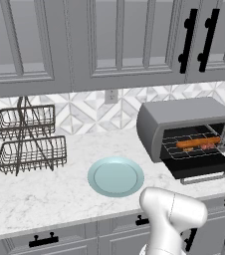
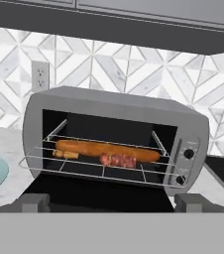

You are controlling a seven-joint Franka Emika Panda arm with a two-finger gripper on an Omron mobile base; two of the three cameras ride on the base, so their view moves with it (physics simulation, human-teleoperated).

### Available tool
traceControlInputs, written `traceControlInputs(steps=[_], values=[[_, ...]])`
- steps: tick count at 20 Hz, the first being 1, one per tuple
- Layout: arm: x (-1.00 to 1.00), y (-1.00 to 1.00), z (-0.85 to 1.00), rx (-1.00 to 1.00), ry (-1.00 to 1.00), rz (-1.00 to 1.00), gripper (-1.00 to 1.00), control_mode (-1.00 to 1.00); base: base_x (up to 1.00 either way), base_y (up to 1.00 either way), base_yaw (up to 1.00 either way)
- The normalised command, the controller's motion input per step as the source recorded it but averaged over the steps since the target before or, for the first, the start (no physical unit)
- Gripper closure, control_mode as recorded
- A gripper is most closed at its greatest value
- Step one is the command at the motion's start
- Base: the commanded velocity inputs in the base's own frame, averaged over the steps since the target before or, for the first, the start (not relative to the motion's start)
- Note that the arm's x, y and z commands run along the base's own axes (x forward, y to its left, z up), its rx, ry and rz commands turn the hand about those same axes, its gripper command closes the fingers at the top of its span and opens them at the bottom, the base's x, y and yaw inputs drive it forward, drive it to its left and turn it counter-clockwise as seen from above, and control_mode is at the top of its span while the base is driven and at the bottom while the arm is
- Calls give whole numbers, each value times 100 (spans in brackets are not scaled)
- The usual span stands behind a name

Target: Pick up the kebab skewer and baguette bread, and place them inside the toaster oven. Close the toaster oven door and start by setting the timer.

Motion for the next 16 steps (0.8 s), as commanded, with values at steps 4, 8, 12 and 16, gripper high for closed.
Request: traceControlInputs(steps=[4, 8, 12, 16], values=[[6, 0, 0, 2, -1, -15, -100, -100, 0, 0, 0], [34, 2, 0, 0, 1, 2, -100, -100, 0, 0, 0], [40, -4, -8, 0, 2, 19, -100, -100, 0, 0, 0], [38, -9, -21, 0, 0, 23, -100, -100, 0, 0, 0]])
